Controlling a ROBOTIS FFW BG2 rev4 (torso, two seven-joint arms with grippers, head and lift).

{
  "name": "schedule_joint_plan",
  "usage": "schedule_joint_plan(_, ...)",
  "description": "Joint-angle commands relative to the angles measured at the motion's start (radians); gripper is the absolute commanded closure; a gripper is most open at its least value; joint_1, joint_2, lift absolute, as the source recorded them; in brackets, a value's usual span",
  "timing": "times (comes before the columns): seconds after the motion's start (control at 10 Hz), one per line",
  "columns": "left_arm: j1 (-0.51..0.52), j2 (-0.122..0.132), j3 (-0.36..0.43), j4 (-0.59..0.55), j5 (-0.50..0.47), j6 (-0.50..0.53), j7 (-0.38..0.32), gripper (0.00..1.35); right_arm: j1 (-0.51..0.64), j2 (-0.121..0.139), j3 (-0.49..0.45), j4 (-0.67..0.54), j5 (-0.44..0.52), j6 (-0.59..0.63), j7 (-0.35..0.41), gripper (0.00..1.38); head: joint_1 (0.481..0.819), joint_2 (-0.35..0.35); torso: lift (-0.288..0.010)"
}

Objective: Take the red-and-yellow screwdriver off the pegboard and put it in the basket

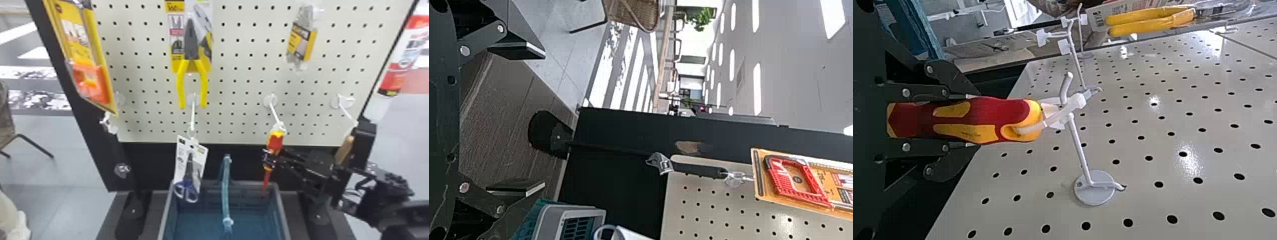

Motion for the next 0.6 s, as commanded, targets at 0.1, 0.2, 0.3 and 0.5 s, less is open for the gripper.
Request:
schedule_joint_plan(0.1,-0.002,0.000,0.000,0.001,0.002,0.000,0.000,0.36,-0.001,0.000,0.000,0.003,-0.003,-0.003,-0.002,1.18,0.549,0.000,-0.100)
schedule_joint_plan(0.2,-0.002,-0.001,0.000,0.001,0.002,0.000,0.000,0.36,-0.001,0.000,0.000,0.003,-0.002,-0.003,-0.002,1.18,0.549,0.000,-0.100)
schedule_joint_plan(0.3,-0.004,-0.001,0.000,0.001,0.002,0.000,0.000,0.36,-0.001,0.000,0.000,0.003,-0.003,-0.003,-0.002,1.18,0.549,0.000,-0.100)
schedule_joint_plan(0.5,-0.004,-0.001,0.000,0.001,0.002,0.000,0.000,0.36,-0.001,0.000,0.000,0.000,-0.003,-0.003,-0.002,1.18,0.549,0.000,-0.100)
